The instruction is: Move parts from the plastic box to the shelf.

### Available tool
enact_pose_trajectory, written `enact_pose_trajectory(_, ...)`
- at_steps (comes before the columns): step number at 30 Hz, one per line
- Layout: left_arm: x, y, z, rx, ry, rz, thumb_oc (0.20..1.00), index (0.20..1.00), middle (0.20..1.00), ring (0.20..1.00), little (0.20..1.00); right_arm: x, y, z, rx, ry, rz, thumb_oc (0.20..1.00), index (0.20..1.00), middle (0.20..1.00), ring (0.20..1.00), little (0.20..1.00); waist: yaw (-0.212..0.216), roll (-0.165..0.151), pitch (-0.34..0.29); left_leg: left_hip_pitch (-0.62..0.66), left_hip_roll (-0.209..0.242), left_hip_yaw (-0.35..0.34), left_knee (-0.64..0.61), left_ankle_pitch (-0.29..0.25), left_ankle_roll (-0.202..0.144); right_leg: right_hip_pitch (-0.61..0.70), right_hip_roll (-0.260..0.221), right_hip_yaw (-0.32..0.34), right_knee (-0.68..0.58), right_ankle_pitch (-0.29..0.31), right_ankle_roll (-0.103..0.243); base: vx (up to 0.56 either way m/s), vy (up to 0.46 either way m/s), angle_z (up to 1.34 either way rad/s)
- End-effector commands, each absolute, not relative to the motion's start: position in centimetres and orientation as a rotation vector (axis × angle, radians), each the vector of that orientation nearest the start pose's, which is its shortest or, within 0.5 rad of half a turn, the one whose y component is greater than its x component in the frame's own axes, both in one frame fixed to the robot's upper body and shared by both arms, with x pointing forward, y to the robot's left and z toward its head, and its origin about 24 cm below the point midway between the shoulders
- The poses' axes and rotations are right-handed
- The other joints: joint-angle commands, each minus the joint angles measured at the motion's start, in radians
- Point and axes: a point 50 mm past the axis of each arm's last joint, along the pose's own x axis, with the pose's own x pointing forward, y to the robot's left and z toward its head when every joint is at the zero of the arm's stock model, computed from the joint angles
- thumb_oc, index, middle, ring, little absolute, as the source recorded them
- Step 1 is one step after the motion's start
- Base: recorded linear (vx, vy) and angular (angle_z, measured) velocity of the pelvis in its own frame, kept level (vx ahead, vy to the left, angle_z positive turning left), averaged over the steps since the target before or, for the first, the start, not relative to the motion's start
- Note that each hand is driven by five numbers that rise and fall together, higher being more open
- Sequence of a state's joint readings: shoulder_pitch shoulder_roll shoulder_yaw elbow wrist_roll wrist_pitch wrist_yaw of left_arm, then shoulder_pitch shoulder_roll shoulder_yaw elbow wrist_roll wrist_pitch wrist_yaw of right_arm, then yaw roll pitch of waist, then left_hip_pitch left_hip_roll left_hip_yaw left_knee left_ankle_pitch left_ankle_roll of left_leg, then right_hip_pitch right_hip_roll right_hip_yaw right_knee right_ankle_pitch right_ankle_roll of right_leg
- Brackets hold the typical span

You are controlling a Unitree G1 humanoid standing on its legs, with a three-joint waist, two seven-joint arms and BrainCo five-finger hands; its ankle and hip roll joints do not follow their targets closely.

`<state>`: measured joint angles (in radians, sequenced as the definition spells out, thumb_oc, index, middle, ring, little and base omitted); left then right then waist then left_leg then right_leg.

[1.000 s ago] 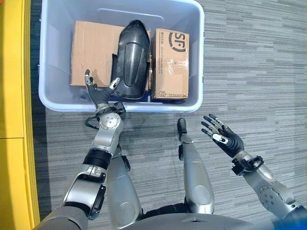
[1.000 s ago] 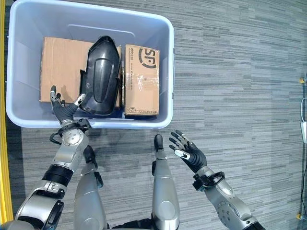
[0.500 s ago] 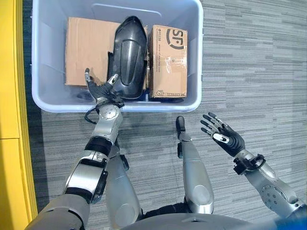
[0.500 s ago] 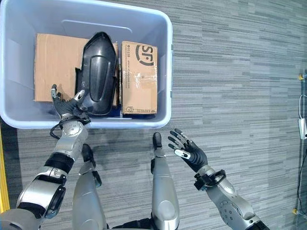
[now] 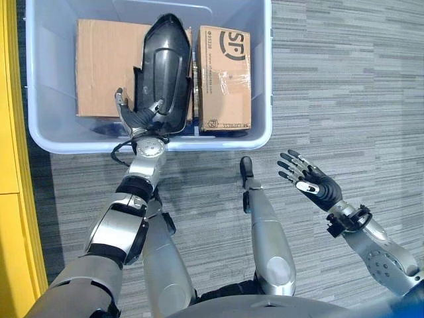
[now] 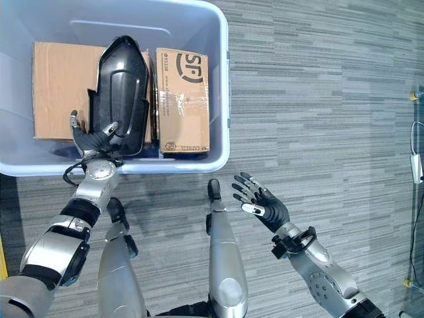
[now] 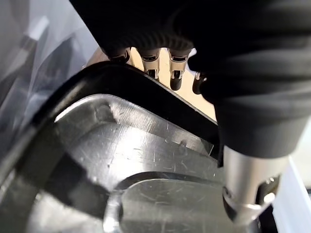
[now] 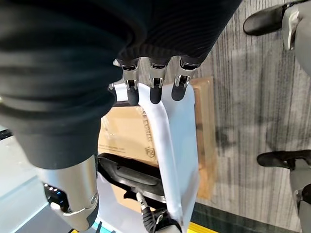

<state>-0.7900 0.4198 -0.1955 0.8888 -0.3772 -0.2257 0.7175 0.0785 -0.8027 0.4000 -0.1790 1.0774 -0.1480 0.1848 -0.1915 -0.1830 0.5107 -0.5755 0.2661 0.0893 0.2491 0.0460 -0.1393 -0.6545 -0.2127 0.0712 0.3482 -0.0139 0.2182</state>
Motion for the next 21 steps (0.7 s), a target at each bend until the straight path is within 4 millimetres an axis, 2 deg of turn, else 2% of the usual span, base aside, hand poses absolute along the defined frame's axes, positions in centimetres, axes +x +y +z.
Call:
enact_pose_trajectory(1,36.7,26.6,9.6,-0.025,0.031,0.749,1.0,1.0,1.0,1.0,1.0,22.0,-19.2,7.7,0.397,0.047,0.509,1.0,1.0,1.0,1.0,1.0,-0.001,-0.063,-0.003,-0.123,0.025,-0.049,0.187,-0.088,0.014,0.039,0.027,-0.073,-0.065,0.039,-0.071,0.0,0.0,0.0)
enact_pose_trajectory(4,36.5,26.9,9.1,-0.031,0.066,0.749,1.0,1.0,1.0,1.0,1.0,21.9,-19.3,7.7,0.401,0.052,0.512,1.0,1.0,1.0,1.0,1.0,-0.003,-0.063,-0.002,-0.129,0.025,-0.049,0.189,-0.088,0.013,0.035,0.027,-0.074,-0.063,0.039,-0.071,0.0,0.0,0.0)
enact_pose_trajectory(6,36.1,27.5,7.6,-0.054,0.147,0.754,0.2,0.2,0.2,0.2,0.2,21.8,-19.3,7.6,0.404,0.068,0.517,1.0,1.0,1.0,1.0,1.0,-0.005,-0.062,-0.002,-0.132,0.022,-0.049,0.191,-0.092,0.013,0.031,0.027,-0.072,-0.058,0.037,-0.072,0.01,0.003,0.02)
enact_pose_trajectory(15,35.8,26.7,5.7,-0.014,0.245,0.676,0.2,0.2,0.2,0.2,0.2,21.8,-19.3,7.7,0.398,0.084,0.542,1.0,1.0,1.0,1.0,1.0,-0.004,-0.056,-0.006,-0.108,0.022,-0.044,0.192,-0.097,0.012,0.042,0.028,-0.066,-0.041,0.03,-0.075,0.0,0.003,0.02)
enact_pose_trajectory(19,35.6,27.2,5.2,0.05,0.286,0.655,0.2,0.2,0.2,0.2,0.2,22.0,-19.2,7.8,0.398,0.086,0.55,1.0,1.0,1.0,1.0,1.0,-0.006,-0.053,-0.012,-0.082,0.024,-0.04,0.187,-0.096,0.01,0.058,0.027,-0.062,-0.037,0.025,-0.076,0.0,0.0,0.0)
enact_pose_trajectory(21,35.5,26.8,4.7,0.149,0.313,0.599,0.2,0.2,0.2,0.2,0.2,22.0,-19.0,7.7,0.394,0.09,0.565,1.0,1.0,1.0,1.0,1.0,-0.008,-0.042,-0.023,-0.046,0.023,-0.032,0.174,-0.095,0.007,0.082,0.024,-0.056,-0.037,0.022,-0.075,0.0,0.006,-0.04)
